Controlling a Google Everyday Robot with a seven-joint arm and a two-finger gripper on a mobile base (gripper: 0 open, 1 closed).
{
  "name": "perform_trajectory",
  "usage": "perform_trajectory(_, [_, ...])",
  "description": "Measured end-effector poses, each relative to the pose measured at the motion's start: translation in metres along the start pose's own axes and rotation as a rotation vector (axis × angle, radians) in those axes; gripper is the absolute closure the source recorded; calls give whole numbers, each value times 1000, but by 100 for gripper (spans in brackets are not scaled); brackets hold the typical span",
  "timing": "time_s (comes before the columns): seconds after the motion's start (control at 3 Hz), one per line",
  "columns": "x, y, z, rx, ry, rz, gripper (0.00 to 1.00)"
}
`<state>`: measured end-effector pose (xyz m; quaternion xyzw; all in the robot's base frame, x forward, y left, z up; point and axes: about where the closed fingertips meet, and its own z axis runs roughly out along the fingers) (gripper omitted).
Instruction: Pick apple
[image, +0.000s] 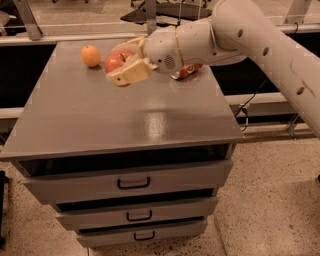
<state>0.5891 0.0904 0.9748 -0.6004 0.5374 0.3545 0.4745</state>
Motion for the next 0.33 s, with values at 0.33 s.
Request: perform_trajectory(0.33, [-5, -4, -3, 8, -13, -8, 100])
